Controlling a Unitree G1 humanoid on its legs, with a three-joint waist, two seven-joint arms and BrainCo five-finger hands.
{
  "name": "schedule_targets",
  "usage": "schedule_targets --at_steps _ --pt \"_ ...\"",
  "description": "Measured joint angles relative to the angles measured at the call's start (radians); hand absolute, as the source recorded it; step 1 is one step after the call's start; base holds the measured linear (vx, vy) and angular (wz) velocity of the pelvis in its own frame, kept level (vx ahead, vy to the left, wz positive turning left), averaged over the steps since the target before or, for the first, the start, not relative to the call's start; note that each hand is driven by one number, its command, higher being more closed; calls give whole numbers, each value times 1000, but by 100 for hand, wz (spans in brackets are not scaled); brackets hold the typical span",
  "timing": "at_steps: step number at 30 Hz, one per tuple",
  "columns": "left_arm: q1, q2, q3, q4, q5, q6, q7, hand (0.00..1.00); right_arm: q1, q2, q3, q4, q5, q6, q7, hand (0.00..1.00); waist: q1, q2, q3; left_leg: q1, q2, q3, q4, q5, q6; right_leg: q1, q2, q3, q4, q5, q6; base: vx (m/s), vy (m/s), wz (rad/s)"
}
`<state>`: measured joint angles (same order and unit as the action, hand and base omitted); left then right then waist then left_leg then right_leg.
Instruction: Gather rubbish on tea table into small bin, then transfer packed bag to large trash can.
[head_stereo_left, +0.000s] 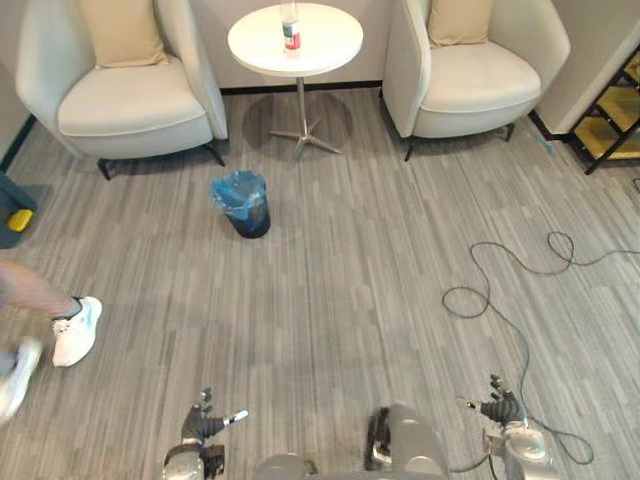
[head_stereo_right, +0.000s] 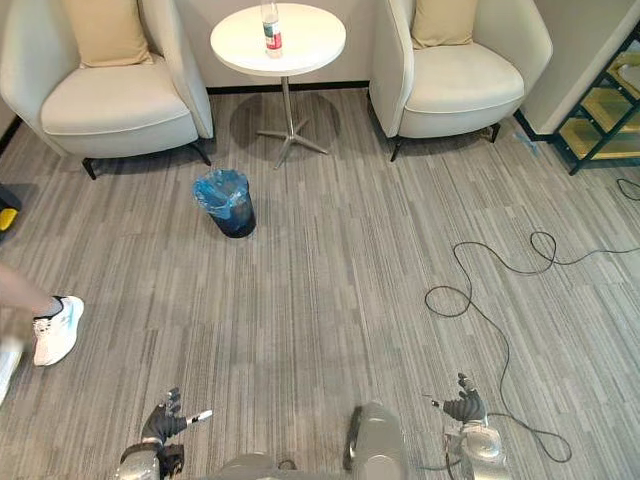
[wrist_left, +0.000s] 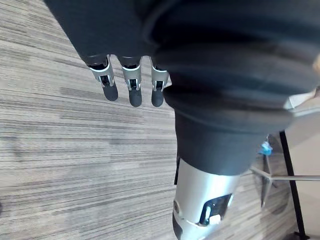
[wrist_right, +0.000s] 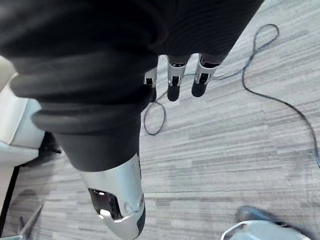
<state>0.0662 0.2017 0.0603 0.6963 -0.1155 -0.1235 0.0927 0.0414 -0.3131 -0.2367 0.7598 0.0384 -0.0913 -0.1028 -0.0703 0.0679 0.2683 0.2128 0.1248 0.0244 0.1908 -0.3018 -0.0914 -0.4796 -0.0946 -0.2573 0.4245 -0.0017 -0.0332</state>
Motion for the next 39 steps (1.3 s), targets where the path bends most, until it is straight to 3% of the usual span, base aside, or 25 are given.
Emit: schedule_targets --at_steps 2,3,4,5,6,9,12,13,14,15,16,18,19,20,22,23,26,28,29,30,31,32,36,37,39 --pt "-5 -9 0 0 0 -1 1 0 -16 2 1 -1 0 0 -5 0 -2 7 4 -69 20 6 219 62 -53 33 -7 -28 91 -119 -11 590 -308 35" --pt "-2 -21 0 0 -2 -2 1 0 -16 4 14 -1 0 0 -7 0 3 20 13 -174 70 14 497 181 -47 127 18 -49 53 -160 -23 610 -331 39" --pt "4 -27 -1 -1 -4 -2 1 0 -18 5 24 -1 0 0 -7 0 11 24 17 -224 101 21 629 228 -40 174 41 -59 20 -166 -27 618 -308 8" --pt "13 -32 -1 -1 -10 -2 0 0 -29 14 43 -1 1 0 -11 0 36 32 20 -325 155 61 853 182 28 284 88 -56 -63 -169 -34 591 -246 -14" --pt "20 -34 -5 -2 -17 -2 -1 0 -45 27 52 -1 13 -3 -12 0 56 15 29 -406 152 85 944 147 49 385 103 -53 -145 -169 -35 585 -219 -17" --pt "38 -45 -15 -34 -47 -4 -3 0 -59 30 51 -1 45 -15 -29 0 89 -7 37 -551 108 160 839 108 61 532 111 -41 -275 -169 -34 578 -169 -8" --pt "68 -58 -7 -59 -67 -4 -1 0 -110 25 46 28 49 -12 -31 0 135 -11 49 -639 2 190 364 127 34 631 105 9 -357 -176 -23 575 1 -53" --pt "84 -66 -7 -59 -69 -4 -1 0 -116 24 46 43 49 -11 -32 0 148 -3 44 -617 -28 185 137 186 2 678 107 36 -383 -202 0 577 118 -75" --pt "112 -73 -8 -59 -69 -4 0 0 -108 21 48 48 49 -10 -33 0 163 12 35 -610 -28 179 19 226 7 725 129 63 -397 -248 27 598 152 -77" --pt "119 -71 -7 -55 -69 -3 -1 0 -103 25 49 52 47 -9 -35 0 167 13 33 -608 -29 163 44 310 66 753 127 76 -394 -279 35 769 221 -44" --pt "121 -72 20 -55 -68 3 -3 0 -79 49 56 61 37 -6 -35 0 166 -45 5 -622 -74 166 133 323 156 746 70 83 -298 -335 73 654 168 -10" --pt "116 -72 21 -54 -68 3 -4 0 -72 55 56 76 30 -7 -35 0 161 -74 -5 -619 -93 174 171 262 165 662 24 90 -90 -357 105 588 116 6" --pt "111 -69 20 -50 -68 4 -5 0 -73 58 57 86 30 -6 -35 0 158 -86 -4 -602 -104 174 196 222 167 582 -4 107 121 -330 172 634 135 14" --pt "104 -53 18 -42 -66 8 -5 0 -73 66 58 92 28 -6 -33 0 136 -104 -3 -558 -128 158 214 177 181 484 -41 135 389 -277 307 761 150 36" --pt "104 -31 10 -39 -64 13 -2 0 -58 71 62 92 29 1 -30 0 109 -108 -2 -446 -150 138 203 127 196 398 -80 120 625 -293 272 689 72 46" --pt "106 -21 10 -40 -64 10 2 0 -48 70 82 90 28 1 -30 0 103 -100 -4 -340 -152 120 152 102 192 344 -98 77 631 -313 196 583 26 33" --pt "76 -13 11 -36 -68 7 2 0 -55 68 94 89 27 0 -28 0 83 -73 -1 -227 -122 62 72 93 177 237 -74 8 349 -349 126 533 -64 48" --pt "53 -22 10 -31 -68 6 1 0 -54 61 90 92 27 2 -28 0 79 -57 5 -194 -92 38 51 89 168 194 -38 40 30 -271 128 536 -177 68" --pt "39 -24 8 -11 -68 6 1 0 -48 61 86 93 28 4 -28 0 73 -61 5 -172 -84 15 50 75 139 195 -27 82 -189 -162 136 592 -268 81" --pt "38 -24 9 6 -68 6 1 0 -37 61 81 93 28 10 -28 0 65 -68 3 -135 -76 4 50 39 83 199 -31 124 -284 -30 154 518 -269 84" --pt "41 -25 9 16 -68 6 2 0 -34 61 80 94 28 13 -28 0 61 -70 1 -116 -69 -2 50 23 63 211 -28 130 -280 48 150 548 -323 67" --pt "42 -35 9 38 -68 7 2 0 -33 56 76 99 28 17 -28 0 58 -54 -2 -97 -38 -17 54 15 50 219 -6 141 -252 110 104 443 -275 33" --pt "44 -59 14 52 -68 8 2 0 -42 55 54 85 30 19 -29 0 58 -22 -6 -239 53 -11 428 95 -44 275 40 66 -164 -9 36 457 -313 35" --pt "49 -70 14 53 -69 7 2 0 -30 55 55 80 30 20 -29 0 73 -19 -1 -304 109 27 604 106 -32 351 66 55 -196 -24 20 462 -292 19" --pt "46 -87 12 60 -69 8 2 0 -19 59 47 59 32 17 -30 0 87 -20 -1 -360 138 92 663 73 10 442 79 41 -260 -29 13 389 -210 9"
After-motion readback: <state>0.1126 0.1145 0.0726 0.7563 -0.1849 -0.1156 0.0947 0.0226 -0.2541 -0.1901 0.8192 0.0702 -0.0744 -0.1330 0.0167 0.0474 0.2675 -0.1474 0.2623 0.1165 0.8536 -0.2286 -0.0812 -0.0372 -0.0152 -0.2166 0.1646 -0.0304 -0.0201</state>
